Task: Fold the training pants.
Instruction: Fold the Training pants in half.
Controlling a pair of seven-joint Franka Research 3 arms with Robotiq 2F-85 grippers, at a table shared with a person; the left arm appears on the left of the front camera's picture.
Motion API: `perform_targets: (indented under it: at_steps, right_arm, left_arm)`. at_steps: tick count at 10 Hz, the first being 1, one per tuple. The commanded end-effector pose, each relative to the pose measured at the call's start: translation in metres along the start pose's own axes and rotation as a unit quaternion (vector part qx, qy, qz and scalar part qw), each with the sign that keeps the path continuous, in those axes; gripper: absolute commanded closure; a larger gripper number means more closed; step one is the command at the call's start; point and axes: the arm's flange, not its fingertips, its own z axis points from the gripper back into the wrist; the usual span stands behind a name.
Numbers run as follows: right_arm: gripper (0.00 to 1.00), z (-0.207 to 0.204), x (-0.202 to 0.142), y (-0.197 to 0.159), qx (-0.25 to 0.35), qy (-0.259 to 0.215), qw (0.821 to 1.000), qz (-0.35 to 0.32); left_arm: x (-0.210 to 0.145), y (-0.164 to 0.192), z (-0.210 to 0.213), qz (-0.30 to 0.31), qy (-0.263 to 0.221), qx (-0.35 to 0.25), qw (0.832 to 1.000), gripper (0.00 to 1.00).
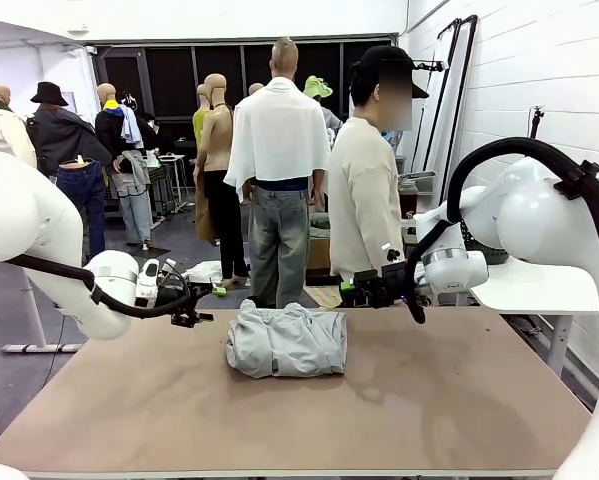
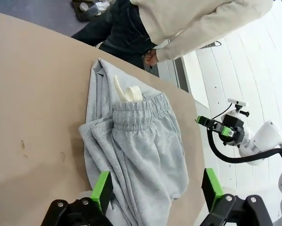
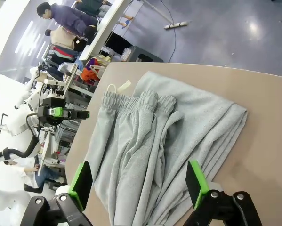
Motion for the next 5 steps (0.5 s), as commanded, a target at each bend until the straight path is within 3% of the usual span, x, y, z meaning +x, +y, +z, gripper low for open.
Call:
perform_targets:
  at_steps: [1, 5]
  right_arm:
    - [0.00, -0.0013, -0.0002, -0.0019, 0.001, 0.001, 1.000, -0.006]
    - [0.00, -0.0013, -0.0002, -0.0019, 0.001, 0.001, 1.000, -0.006]
  left_arm:
    - [0.0031, 0.0077, 0.0026, 0.011, -0.005, -0.007, 1.000, 0.00]
    - [0.0031, 0.0077, 0.0026, 0.011, -0.005, -0.007, 1.000, 0.00]
